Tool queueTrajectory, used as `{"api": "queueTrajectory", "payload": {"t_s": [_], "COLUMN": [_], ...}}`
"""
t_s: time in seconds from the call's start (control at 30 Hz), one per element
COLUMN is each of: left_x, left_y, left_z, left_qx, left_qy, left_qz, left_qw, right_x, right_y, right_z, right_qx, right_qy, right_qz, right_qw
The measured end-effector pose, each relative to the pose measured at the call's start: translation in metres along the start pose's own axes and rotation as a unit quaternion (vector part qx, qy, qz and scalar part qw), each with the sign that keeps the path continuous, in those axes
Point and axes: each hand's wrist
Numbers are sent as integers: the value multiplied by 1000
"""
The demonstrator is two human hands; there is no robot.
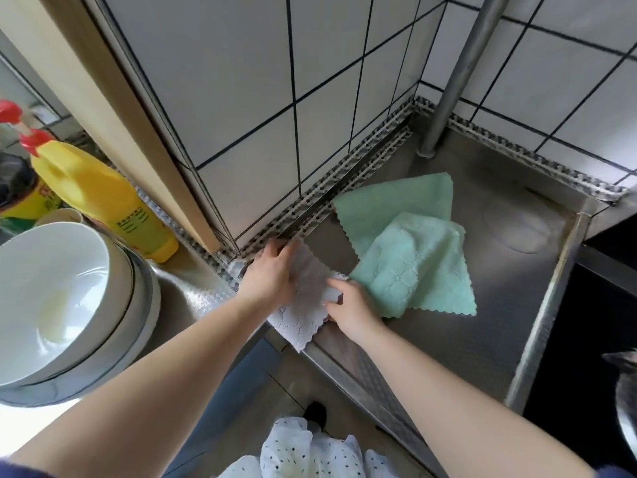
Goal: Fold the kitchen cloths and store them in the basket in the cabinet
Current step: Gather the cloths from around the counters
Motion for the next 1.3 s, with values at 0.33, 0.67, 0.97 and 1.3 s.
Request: {"api": "queueTrajectory", "payload": {"t_s": [0.33,0.67,0.97,1.3], "left_x": [-10,-22,-21,29], "left_y": [6,27,28,-82], "left_z": [-6,-72,-97,-150], "left_qx": [49,71,-154,-221], "left_qy": [111,224,114,220], "left_qz": [-81,13,-35,-136], "left_qw": [989,972,981,941], "right_x": [-32,-54,-41,-31], "right_y": [-28,-57,-71,-163], "right_z": [-6,-67,-48,0], "right_qx": [19,-144,-139,-133], "right_qy": [-162,-60,-142,-141], "right_qz": [-102,-212,-316,-305], "right_qw": [981,965,928,932]}}
Point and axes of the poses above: each hand's wrist, its own x-axis towards the middle knuckle, its own y-axis out of the palm, z = x × y, and after that the axes turned 4 degrees about x, right-handed
